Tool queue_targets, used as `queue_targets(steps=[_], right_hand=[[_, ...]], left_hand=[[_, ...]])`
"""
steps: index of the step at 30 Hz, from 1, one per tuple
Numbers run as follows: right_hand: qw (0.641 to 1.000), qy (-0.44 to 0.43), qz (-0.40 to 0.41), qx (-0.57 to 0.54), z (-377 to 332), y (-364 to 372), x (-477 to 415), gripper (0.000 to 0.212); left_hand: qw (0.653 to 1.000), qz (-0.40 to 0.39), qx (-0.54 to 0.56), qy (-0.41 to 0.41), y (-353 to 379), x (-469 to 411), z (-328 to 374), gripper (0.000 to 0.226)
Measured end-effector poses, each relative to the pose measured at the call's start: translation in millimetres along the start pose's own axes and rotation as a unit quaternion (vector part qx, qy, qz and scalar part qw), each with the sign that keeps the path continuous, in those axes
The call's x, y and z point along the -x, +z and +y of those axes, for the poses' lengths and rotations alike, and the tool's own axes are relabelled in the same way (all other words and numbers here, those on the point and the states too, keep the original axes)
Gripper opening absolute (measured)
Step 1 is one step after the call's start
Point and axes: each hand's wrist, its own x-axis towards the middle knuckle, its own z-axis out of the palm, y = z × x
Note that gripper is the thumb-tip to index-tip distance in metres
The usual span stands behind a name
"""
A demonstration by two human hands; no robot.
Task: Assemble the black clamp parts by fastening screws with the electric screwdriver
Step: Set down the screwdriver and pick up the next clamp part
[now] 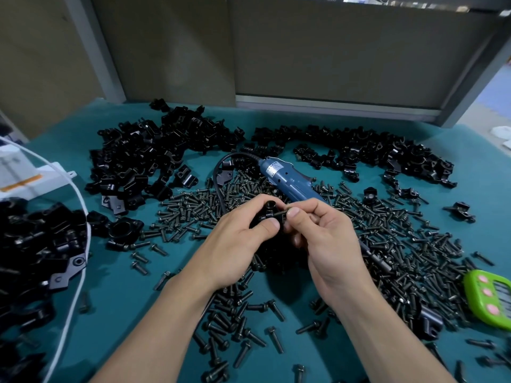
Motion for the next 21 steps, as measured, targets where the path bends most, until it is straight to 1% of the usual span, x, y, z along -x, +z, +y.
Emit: queue_targets(steps=[5, 8, 11, 15, 17, 19, 21], right_hand=[[1.000, 0.018, -0.007, -0.011, -1.2, -0.3, 0.6, 0.023], [0.998, 0.042, -0.006, -0.050, -2.6, 0.7, 0.5, 0.018], [0.993, 0.076, 0.008, -0.093, -3.5, 2.3, 0.6, 0.014], [0.987, 0.107, 0.034, -0.113, -4.3, 6.4, 2.8, 0.021], [0.982, 0.122, 0.056, -0.136, -3.8, 9.8, 4.6, 0.024], [0.976, 0.131, 0.072, -0.156, -3.2, 12.0, 6.1, 0.021], [0.978, 0.126, 0.072, -0.150, -2.1, 12.5, 7.3, 0.020]], left_hand=[[1.000, -0.001, -0.026, 0.016, -1.6, -0.4, 0.8, 0.029], [1.000, 0.009, -0.015, 0.014, -0.6, -3.3, -2.5, 0.031], [0.999, 0.033, 0.002, 0.012, 1.5, -5.0, -5.8, 0.037], [0.997, 0.069, 0.000, 0.017, 5.4, -6.3, -8.2, 0.040], [0.997, 0.075, 0.000, 0.016, 5.8, -5.9, -7.7, 0.041], [0.997, 0.073, 0.000, 0.014, 5.7, -6.0, -7.9, 0.042], [0.997, 0.073, 0.003, 0.015, 6.2, -5.8, -8.1, 0.040]])
